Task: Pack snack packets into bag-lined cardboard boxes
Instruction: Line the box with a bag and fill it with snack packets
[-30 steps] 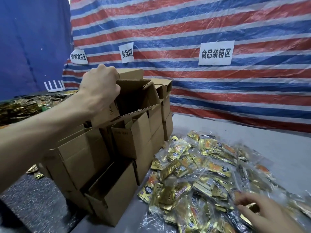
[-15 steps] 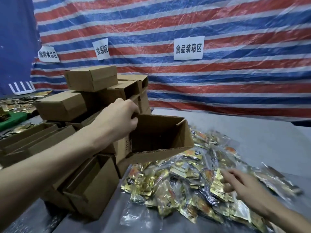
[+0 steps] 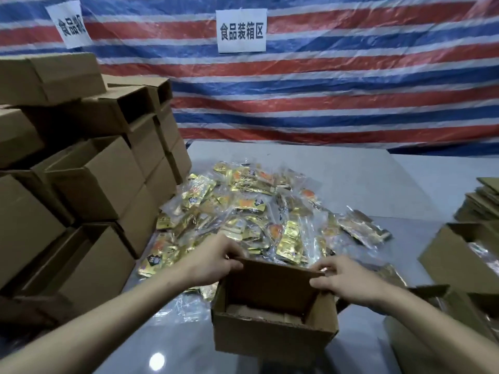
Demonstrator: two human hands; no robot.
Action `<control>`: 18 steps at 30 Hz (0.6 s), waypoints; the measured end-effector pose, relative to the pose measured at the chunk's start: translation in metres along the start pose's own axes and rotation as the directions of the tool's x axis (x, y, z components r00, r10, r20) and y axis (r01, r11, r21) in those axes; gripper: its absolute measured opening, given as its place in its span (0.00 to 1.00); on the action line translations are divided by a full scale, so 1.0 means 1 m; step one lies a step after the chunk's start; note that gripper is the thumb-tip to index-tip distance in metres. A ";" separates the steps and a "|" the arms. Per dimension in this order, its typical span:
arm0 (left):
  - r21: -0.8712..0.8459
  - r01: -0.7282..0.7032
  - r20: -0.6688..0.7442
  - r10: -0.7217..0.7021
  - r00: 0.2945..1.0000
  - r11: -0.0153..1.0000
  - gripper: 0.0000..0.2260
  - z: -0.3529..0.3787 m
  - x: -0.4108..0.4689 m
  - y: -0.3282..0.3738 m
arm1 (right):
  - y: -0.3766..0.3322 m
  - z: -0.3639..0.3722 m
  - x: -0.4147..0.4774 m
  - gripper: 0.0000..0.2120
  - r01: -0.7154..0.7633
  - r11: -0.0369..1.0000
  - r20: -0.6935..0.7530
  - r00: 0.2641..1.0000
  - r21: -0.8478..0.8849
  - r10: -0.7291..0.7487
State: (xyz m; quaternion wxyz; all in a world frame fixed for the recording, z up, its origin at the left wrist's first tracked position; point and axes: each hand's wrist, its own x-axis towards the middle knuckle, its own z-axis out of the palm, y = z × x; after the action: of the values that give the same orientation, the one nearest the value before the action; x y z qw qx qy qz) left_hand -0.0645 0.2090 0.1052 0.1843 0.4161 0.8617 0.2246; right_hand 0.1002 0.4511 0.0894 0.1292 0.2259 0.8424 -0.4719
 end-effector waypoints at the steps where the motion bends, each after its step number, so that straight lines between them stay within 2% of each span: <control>1: -0.036 -0.001 0.002 0.001 1.000 0.999 0.04 0.009 -0.001 -0.003 | 0.008 0.002 0.001 0.05 -0.025 1.000 0.010 1.000 0.003 0.025; 4: -0.152 0.029 -0.033 -0.034 0.999 0.988 0.03 0.036 -0.009 -0.012 | 0.022 0.010 0.002 0.07 -0.064 0.997 -0.021 0.998 -0.054 0.063; 7: -0.347 0.169 -0.054 -0.199 0.978 0.923 0.04 0.069 -0.018 -0.016 | 0.030 0.018 0.005 0.06 -0.086 0.977 -0.054 0.996 -0.195 0.077; 9: -0.506 0.296 0.048 -0.316 0.948 0.810 0.11 0.087 -0.024 -0.017 | 0.038 0.021 0.008 0.08 -0.115 0.963 -0.094 0.991 -0.243 0.095; 11: -0.561 0.379 0.165 -0.350 0.922 0.736 0.16 0.097 -0.029 -0.020 | 0.045 0.023 0.009 0.07 -0.134 0.965 -0.151 0.983 -0.226 0.101; 14: -0.577 0.363 0.177 -0.321 0.930 0.732 0.20 0.104 -0.029 -0.028 | 0.055 0.029 0.011 0.12 -0.181 0.974 -0.210 0.966 -0.136 0.151; 18: -0.525 0.283 0.129 -0.253 0.959 0.803 0.25 0.116 -0.028 -0.041 | 0.065 0.048 0.011 0.06 -0.195 0.978 -0.207 0.962 -0.077 0.176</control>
State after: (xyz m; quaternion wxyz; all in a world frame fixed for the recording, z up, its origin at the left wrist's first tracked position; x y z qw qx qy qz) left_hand -0.0158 0.1904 -0.0094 0.3458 0.2276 0.8088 0.4177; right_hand 0.1235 0.4427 0.0116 0.0985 0.3435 0.8479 -0.3915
